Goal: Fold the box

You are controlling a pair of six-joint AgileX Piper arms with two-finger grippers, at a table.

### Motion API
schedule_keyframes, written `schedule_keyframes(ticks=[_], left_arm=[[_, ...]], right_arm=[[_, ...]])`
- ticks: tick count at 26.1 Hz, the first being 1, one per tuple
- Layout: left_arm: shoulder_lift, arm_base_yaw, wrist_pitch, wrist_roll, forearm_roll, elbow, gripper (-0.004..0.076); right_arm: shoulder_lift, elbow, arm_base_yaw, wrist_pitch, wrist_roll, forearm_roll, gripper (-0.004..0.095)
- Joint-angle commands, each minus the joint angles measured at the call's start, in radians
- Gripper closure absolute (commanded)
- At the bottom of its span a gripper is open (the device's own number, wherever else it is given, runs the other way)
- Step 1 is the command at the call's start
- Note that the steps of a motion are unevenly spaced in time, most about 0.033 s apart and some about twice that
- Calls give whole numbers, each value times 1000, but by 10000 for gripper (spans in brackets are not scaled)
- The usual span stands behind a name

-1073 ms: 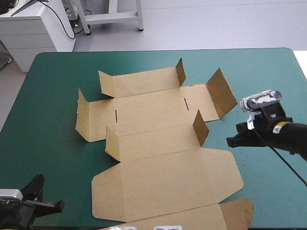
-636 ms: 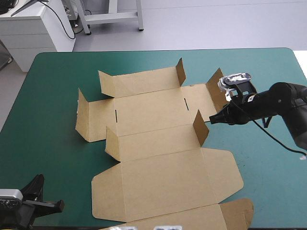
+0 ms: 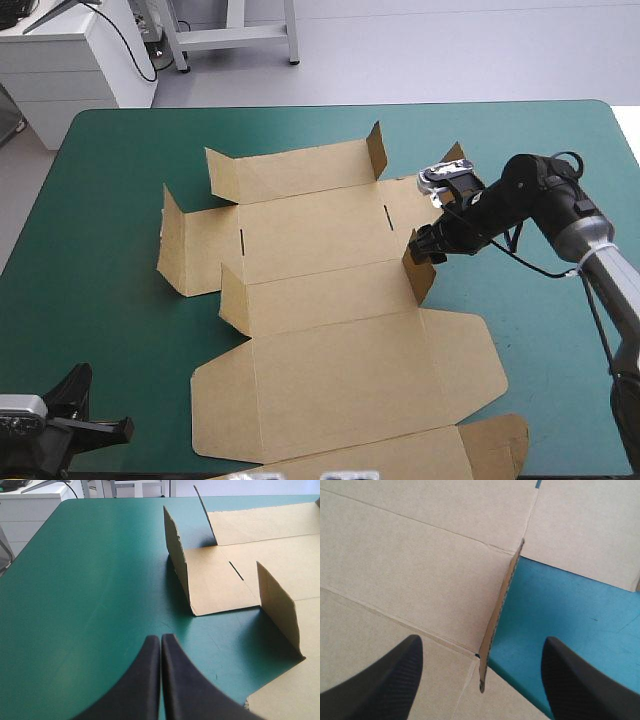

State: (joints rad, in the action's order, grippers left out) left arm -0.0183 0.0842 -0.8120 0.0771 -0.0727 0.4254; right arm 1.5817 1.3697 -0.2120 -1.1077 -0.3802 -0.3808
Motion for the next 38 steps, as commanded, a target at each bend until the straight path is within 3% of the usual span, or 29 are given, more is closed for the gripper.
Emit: schedule_keyframes(ticks=[1, 7, 9, 14, 23, 29, 38], left_arm=[[-6, 3, 75, 12, 4, 22, 731], [-6, 3, 75, 12, 7, 22, 731], [-6, 3, 75, 12, 7, 22, 731], [-6, 3, 75, 12, 9, 22, 731], [-6, 3, 75, 12, 9, 22, 731], [-6, 3, 75, 12, 9, 22, 731], [-6, 3, 75, 12, 9, 22, 731]], right_arm=[[14, 50, -29, 29, 57, 54, 222], [113, 63, -45, 43, 85, 84, 261], [137, 63, -47, 60, 85, 71, 402], [171, 63, -54, 49, 72, 80, 929], [223, 262, -54, -138, -52, 140, 929], [240, 452, -54, -137, -238, 104, 929], [317, 592, -134, -137, -467, 181, 929]])
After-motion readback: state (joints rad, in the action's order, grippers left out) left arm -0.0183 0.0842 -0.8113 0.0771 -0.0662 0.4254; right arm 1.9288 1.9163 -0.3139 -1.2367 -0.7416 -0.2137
